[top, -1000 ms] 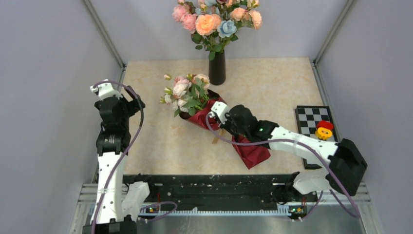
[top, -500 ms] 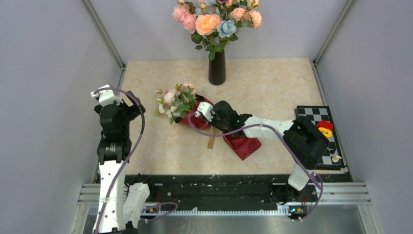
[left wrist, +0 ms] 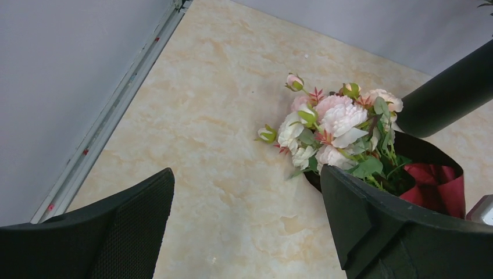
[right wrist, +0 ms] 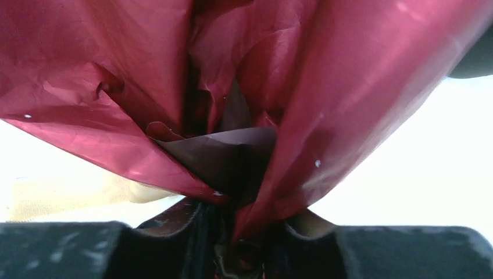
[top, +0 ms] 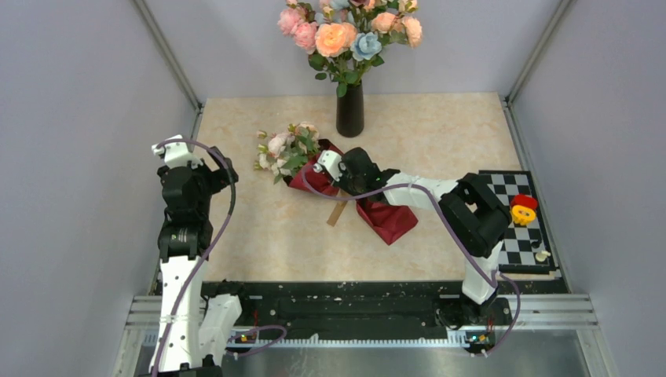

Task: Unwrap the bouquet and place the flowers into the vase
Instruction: Place the fake flower at the center of the board.

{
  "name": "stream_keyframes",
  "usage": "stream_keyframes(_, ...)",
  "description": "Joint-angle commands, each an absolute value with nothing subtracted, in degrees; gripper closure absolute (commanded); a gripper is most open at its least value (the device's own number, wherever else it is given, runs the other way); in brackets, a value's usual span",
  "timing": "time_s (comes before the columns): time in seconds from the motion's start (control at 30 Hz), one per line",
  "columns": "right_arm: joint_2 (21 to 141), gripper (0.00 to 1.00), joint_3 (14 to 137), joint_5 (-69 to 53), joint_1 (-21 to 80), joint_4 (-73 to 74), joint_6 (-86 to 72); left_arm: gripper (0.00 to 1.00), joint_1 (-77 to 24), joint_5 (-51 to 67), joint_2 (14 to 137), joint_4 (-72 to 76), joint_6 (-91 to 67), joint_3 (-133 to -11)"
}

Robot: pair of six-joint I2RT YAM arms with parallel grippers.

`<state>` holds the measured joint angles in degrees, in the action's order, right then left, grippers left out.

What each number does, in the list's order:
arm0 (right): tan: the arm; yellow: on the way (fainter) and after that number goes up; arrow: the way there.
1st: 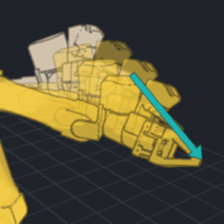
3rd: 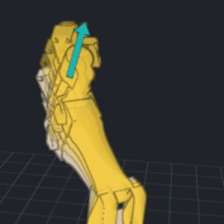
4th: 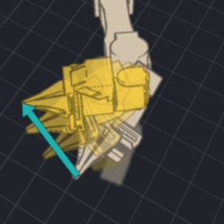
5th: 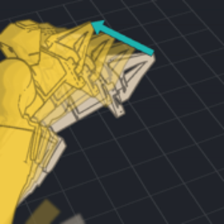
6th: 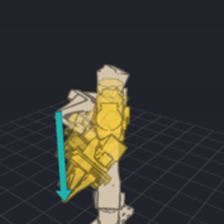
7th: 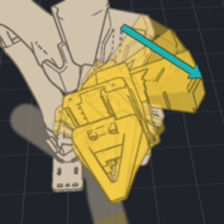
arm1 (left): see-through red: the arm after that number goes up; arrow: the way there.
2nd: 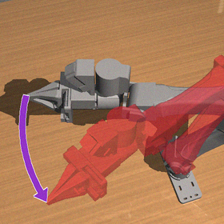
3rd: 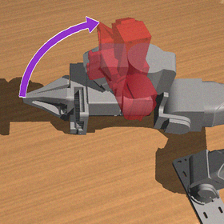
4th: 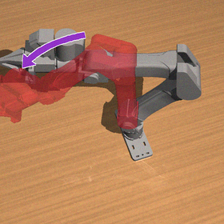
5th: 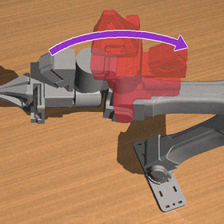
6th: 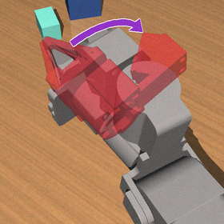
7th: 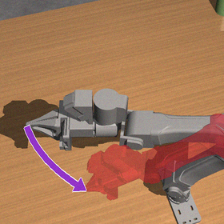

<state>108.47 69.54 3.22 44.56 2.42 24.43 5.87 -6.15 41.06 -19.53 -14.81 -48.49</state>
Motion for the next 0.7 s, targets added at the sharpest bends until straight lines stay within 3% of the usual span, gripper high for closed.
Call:
stream_keyframes(0.0,107.6,0.66,72.0,1.3,44.0,-1.1,23.0,0.01,6.1,-3.5,40.8,-16.3,-13.3,-47.9)
stream_keyframes(0.13,105.6,0.47,70.0,0.9,43.9,-2.6,21.8,0.01,5.9,-1.1,40.9,-16.0,-13.1,-47.6)
stream_keyframes(0.37,100.6,0.31,67.1,0.6,43.9,-4.9,20.2,0.01,5.0,1.6,41.8,-15.9,-12.6,-47.5)
stream_keyframes(0.47,97.5,0.1,65.5,0.6,43.9,-4.7,19.2,0.01,4.4,1.7,41.9,-15.9,-12.3,-47.4)
stream_keyframes(0.67,85.8,0.06,59.6,0.4,43.9,-3.0,16.9,0.01,3.4,1.7,42.1,-16.1,-11.9,-47.3)
